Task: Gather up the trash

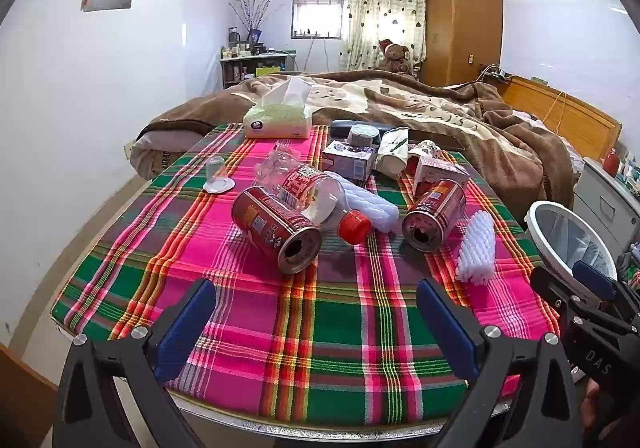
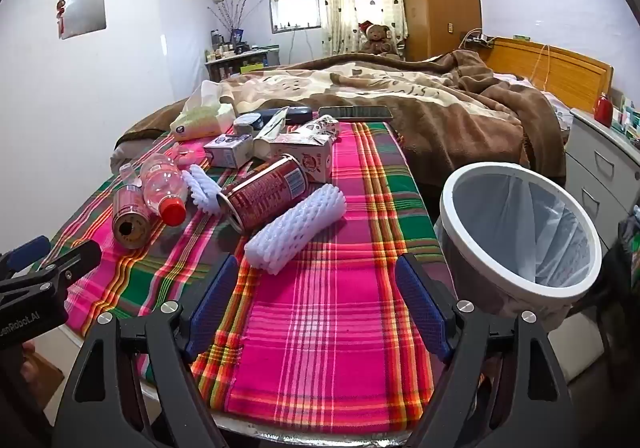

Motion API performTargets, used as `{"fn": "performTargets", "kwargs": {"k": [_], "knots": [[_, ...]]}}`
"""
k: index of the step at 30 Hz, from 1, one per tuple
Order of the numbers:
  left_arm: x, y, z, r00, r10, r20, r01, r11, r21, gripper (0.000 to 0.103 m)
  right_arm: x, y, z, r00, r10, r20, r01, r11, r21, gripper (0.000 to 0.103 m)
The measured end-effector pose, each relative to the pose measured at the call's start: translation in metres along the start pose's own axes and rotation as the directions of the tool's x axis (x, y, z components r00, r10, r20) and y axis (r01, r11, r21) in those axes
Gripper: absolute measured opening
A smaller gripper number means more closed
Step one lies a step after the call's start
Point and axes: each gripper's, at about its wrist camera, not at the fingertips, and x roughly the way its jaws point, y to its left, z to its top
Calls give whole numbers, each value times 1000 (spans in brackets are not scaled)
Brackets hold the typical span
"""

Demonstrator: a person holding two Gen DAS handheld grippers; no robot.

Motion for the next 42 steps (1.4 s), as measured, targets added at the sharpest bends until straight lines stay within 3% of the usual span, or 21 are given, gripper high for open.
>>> {"fn": "performTargets", "kwargs": {"k": [42], "knots": [[-4, 5, -2, 1000, 19, 0, -19, 1000, -13, 102, -3, -3, 0, 1000, -13, 9, 13, 1000, 25, 82]]}}
